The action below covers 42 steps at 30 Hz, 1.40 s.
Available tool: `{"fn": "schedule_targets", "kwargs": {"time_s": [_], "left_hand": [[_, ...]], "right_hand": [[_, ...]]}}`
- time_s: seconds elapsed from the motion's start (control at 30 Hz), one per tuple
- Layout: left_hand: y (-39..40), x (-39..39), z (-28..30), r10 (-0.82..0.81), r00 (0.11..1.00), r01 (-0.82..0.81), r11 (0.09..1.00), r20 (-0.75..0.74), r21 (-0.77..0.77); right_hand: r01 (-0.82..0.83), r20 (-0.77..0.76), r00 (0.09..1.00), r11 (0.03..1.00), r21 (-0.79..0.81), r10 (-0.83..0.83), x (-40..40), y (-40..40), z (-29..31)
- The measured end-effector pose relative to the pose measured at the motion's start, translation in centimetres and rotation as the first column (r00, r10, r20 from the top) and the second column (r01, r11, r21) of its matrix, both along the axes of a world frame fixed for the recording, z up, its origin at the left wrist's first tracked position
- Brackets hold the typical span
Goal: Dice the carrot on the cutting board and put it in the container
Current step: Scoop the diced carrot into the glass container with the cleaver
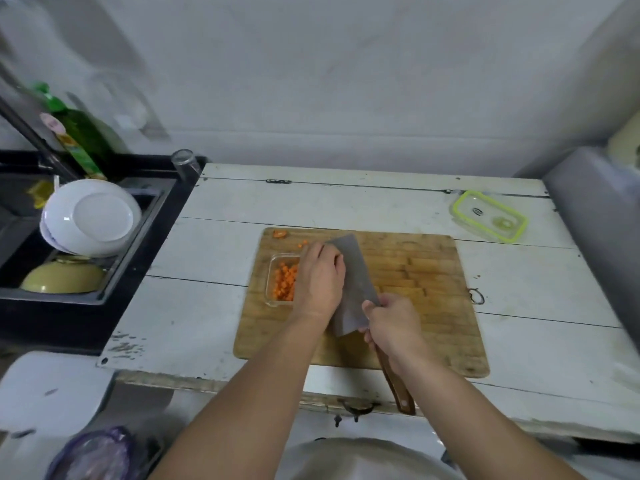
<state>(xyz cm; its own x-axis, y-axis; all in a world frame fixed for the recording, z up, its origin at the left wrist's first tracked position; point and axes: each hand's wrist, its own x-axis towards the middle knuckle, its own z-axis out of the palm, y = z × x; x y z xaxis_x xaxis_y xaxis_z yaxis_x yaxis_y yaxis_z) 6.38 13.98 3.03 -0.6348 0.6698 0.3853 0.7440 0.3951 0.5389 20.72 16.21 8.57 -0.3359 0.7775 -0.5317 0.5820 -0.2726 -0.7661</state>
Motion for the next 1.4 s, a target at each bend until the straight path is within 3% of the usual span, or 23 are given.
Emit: {"fn": "schedule_targets", "kwargs": {"time_s": [0.2, 0.33, 0.4, 0.5, 0.6, 0.77, 0.83, 0.9, 1.03, 1.13, 1.4], "left_hand": [[-0.1, -0.8, 0.4, 0.031, 0.994, -0.024, 0.998, 0.105, -0.064], [-1.0, -1.5, 1.9, 0.053, 0.957, -0.062, 0.998, 0.286, 0.023], [-1.6, -2.0, 2.4, -0.124, 0.971, 0.131, 0.991, 0.206, -0.019], [-2.4, -2.7, 2.2, -0.400, 0.916, 0.391, 0.891, 0.006, -0.231], [-4.0, -3.2, 1.2, -0.443, 0.890, 0.380, 0.847, -0.102, -0.371], [-7.8, -4.3, -0.5, -0.361, 0.926, 0.330, 0.916, -0.110, -0.226], [-8.7, -4.7, -0.6, -0.225, 0.974, 0.218, 0.967, -0.040, -0.133], [-9.0, -4.8, 0.0, -0.062, 0.990, 0.074, 0.993, 0.123, -0.095], [-7.7, -4.3, 1.6, 0.113, 0.830, -0.044, 0.989, 0.546, -0.138], [-7.5, -3.3, 3.3, 0.205, 0.777, -0.125, 0.977, 0.595, -0.173], [-6.2, 2.9, 3.3, 0.134, 0.730, -0.005, 0.982, 0.670, -0.191]], "right_hand": [[0.042, -0.011, 0.999, 0.999, 0.020, -0.042, 2.3, 1.7, 0.8], [-0.029, 0.026, 0.999, 0.997, 0.067, 0.027, 3.1, 2.9, 1.1], [-0.084, 0.061, 0.995, 0.993, 0.082, 0.079, 3.2, 3.1, 1.3], [-0.130, 0.062, 0.990, 0.990, 0.063, 0.126, 3.0, 2.8, 1.8], [-0.125, 0.071, 0.990, 0.991, 0.042, 0.121, 2.9, 3.0, 2.0], [-0.035, 0.022, 0.999, 0.999, 0.004, 0.035, 3.4, 4.3, 2.1], [-0.016, 0.033, 0.999, 0.999, 0.050, 0.014, 4.1, 5.0, 2.1], [-0.012, 0.081, 0.997, 0.989, 0.150, 0.000, 4.9, 5.7, 2.0], [-0.134, 0.315, 0.949, 0.908, 0.397, 0.003, 6.0, 6.9, 2.1], [-0.161, 0.372, 0.928, 0.874, 0.459, -0.024, 6.6, 7.9, 2.2], [-0.179, 0.382, 0.924, 0.863, 0.472, -0.017, 6.8, 9.4, 1.9]]}}
